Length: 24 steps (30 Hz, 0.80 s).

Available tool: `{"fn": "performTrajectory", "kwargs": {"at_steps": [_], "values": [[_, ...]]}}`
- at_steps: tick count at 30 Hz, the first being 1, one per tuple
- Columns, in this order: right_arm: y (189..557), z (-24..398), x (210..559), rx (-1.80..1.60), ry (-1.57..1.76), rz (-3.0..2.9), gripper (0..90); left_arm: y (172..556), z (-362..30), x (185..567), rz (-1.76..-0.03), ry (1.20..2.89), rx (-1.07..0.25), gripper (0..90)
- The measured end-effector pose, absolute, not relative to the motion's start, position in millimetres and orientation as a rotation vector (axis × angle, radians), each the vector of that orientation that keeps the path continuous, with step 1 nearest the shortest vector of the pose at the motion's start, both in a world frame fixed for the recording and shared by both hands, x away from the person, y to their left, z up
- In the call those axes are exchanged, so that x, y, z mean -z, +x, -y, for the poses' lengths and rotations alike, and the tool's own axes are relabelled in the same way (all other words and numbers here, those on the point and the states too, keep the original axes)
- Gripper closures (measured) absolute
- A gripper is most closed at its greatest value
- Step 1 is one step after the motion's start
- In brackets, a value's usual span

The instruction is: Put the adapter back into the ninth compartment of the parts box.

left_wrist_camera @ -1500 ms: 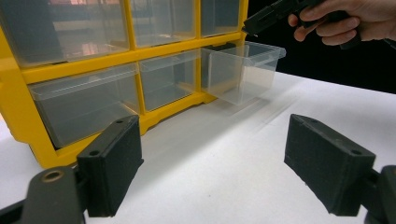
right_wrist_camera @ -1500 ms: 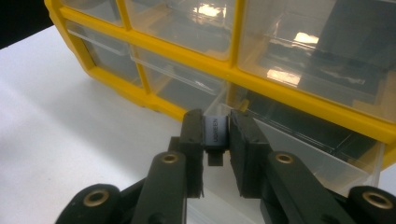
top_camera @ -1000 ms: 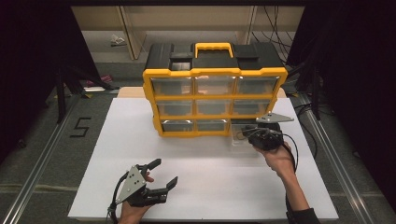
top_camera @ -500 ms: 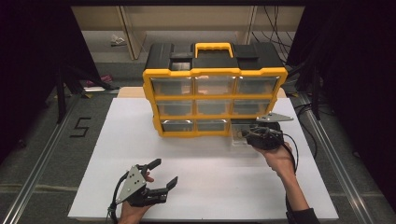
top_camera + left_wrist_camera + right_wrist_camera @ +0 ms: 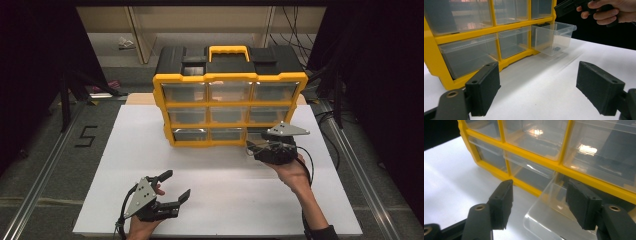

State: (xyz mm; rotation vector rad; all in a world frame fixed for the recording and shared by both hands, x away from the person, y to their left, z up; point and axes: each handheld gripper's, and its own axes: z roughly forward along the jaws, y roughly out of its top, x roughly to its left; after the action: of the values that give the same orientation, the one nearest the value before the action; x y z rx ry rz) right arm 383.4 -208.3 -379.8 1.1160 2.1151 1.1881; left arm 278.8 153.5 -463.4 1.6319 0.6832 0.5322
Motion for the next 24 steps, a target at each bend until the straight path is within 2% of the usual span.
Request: {"fn": "performTrajectory", "kwargs": {"at_steps": [6,24], "values": [[380.7,205.9,379.7,-1.233,1.094,-2.112,33.9,281.7,-152.4,464.0,-0.685,1.635,-0.527,18.8],[363.8,185.5,373.8,-1.355,0.976,-2.121,29.7,283.5,-153.3,465.0,-0.693,1.633,-0.525,18.7]]}}
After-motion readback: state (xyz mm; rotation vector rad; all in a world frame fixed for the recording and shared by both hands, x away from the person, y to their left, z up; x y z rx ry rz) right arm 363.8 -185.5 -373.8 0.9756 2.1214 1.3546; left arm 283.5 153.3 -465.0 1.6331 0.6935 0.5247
